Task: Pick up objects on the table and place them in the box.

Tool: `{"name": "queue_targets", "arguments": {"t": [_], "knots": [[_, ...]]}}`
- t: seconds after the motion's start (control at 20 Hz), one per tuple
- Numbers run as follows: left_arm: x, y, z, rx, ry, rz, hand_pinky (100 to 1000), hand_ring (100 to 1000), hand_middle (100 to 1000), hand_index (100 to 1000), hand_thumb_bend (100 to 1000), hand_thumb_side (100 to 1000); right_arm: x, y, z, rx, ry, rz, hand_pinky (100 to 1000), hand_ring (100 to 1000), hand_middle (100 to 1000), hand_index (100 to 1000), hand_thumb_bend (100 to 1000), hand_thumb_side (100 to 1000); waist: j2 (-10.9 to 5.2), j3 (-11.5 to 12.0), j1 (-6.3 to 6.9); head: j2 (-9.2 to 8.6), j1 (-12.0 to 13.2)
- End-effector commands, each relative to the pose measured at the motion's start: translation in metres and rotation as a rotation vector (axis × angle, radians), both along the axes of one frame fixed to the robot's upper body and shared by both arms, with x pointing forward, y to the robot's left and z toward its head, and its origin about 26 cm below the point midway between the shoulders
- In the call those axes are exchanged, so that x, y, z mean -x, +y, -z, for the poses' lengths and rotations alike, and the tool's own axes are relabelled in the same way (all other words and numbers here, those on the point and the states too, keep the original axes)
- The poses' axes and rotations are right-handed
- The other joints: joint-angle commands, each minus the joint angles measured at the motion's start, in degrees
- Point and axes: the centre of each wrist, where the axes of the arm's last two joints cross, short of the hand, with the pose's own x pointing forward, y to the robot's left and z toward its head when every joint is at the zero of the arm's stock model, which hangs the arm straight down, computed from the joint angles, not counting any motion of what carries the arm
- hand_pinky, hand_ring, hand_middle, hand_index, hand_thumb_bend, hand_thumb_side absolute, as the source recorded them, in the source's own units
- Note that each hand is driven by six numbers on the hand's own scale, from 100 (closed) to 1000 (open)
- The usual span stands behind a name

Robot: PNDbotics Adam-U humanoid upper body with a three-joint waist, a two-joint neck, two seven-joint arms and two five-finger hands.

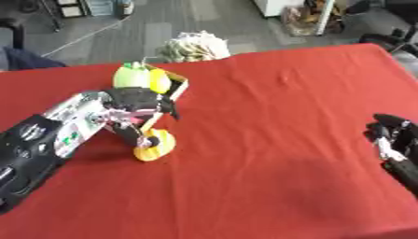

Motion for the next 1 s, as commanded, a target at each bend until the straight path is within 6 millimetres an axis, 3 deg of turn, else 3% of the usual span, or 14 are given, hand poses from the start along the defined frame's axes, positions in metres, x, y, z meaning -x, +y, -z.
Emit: {"name": "queue_targets", "arguments": {"t": [0.05,0.55,0.9,1.0], "knots": [[-0.004,0.011,-0.014,-0.043,0.011,0.008,845,756,753,855,547,100,-0.001,-0.005,-0.007,0.014,-0.020,0.005,759,703,659,796,100,373,-1.58,0.12,0.62,0.40,-0.26],[0.005,0.015,-0.059,0.013,0.048,-0.037,851,768,770,869,597,100,0.000,-0.006,-0.004,0.015,-0.010,0.014,759,704,660,797,100,382,-1.95,0.54,0.70,0.62,-0.61],[0.008,0.011,-0.046,-0.051,0.193,-0.051,844,765,765,862,602,100,0.000,-0.006,-0.002,0.017,-0.002,0.013,760,704,660,797,100,386,-2.27,0.44,0.80,0.90,-0.61],[0.006,0.009,-0.043,-0.069,0.230,-0.058,842,761,760,859,559,100,0.000,-0.006,-0.002,0.016,-0.001,0.013,760,704,660,797,100,385,-2.28,0.39,0.68,0.94,-0.63]]}}
